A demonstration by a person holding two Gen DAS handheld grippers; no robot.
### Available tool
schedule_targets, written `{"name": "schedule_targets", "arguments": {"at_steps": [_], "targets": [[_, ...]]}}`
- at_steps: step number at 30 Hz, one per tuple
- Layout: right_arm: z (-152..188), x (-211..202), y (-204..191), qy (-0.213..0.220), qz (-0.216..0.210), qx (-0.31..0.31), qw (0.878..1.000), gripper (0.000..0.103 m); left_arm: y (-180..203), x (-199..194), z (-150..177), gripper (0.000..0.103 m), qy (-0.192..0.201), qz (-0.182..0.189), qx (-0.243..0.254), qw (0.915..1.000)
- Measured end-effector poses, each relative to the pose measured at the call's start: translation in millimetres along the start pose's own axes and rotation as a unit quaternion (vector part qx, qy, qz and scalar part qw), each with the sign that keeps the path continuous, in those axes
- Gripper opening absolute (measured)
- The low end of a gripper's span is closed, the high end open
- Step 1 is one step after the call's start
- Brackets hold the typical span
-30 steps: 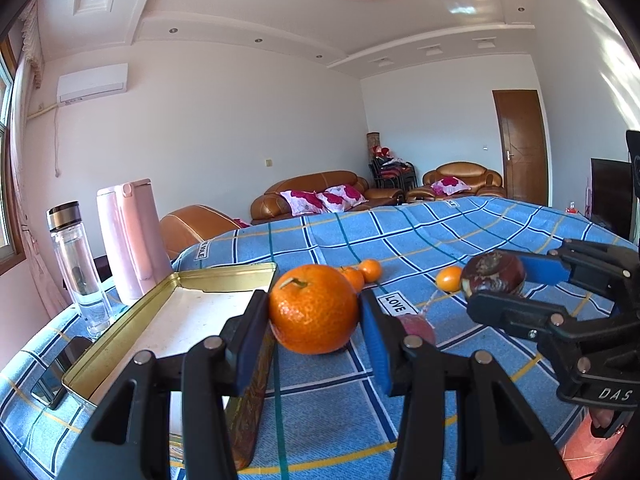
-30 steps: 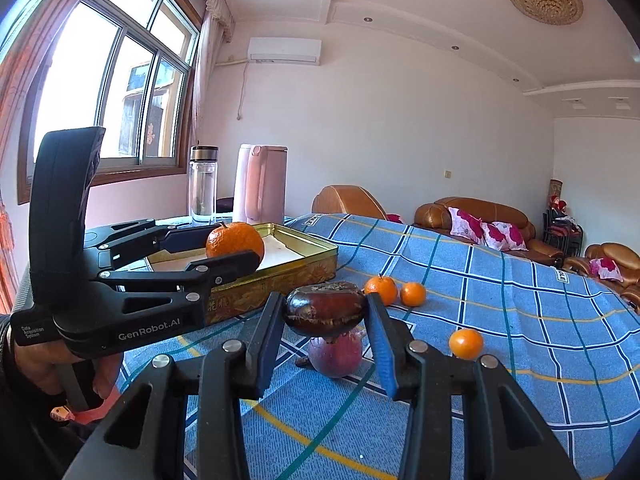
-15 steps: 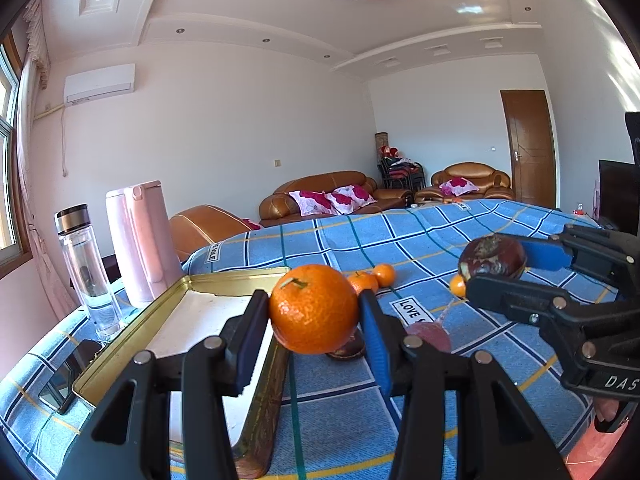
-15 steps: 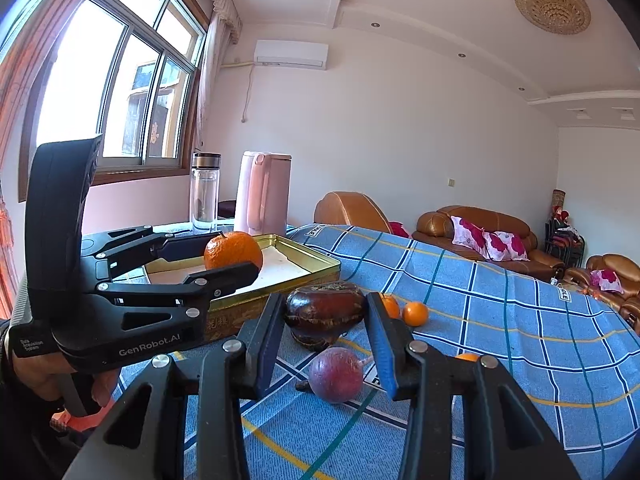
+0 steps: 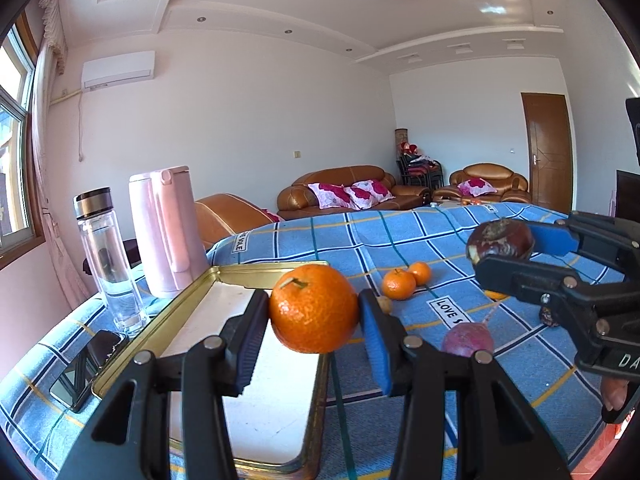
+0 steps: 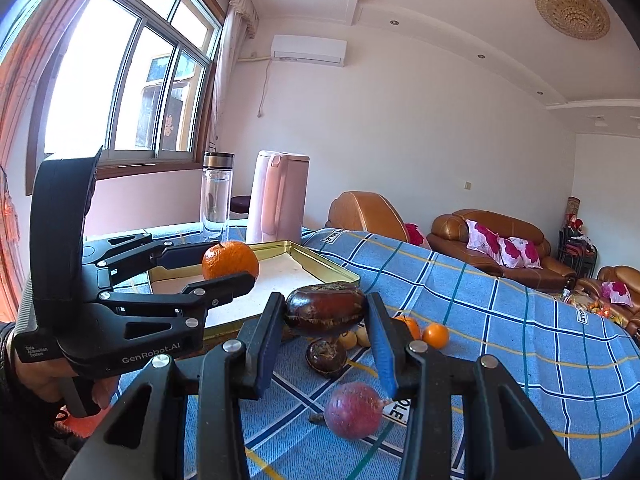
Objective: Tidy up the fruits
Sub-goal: 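Carry the dark fruit over the tin tray while the left tool carries the orange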
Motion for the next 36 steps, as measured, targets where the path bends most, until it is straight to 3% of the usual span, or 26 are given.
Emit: {"name": "schedule_targets", "arguments": {"at_steps": [16, 36], "targets": [[-20.7, 60.2, -29.0, -0.038, -0.04, -0.015, 0.998, 0.043, -59.6, 25.2, 21.7, 0.048, -0.047, -0.036, -0.036, 0.9976], [-12.3, 133.3, -62.5, -0.107, -0.075, 0.0, 0.991, 0.043, -109.8, 56.4, 44.4, 0.048, -0.1, -0.05, -0.064, 0.9917]]}}
Point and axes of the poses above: each gripper's, at about its wrist camera, not at the fingertips, and x roughly the way its jaws point, y to its right, z to its underside, the point moved 2 cm from there along x, roughly the way its jaws point, and after that the axes turned 13 degrees about x, right-handed, at the moved point
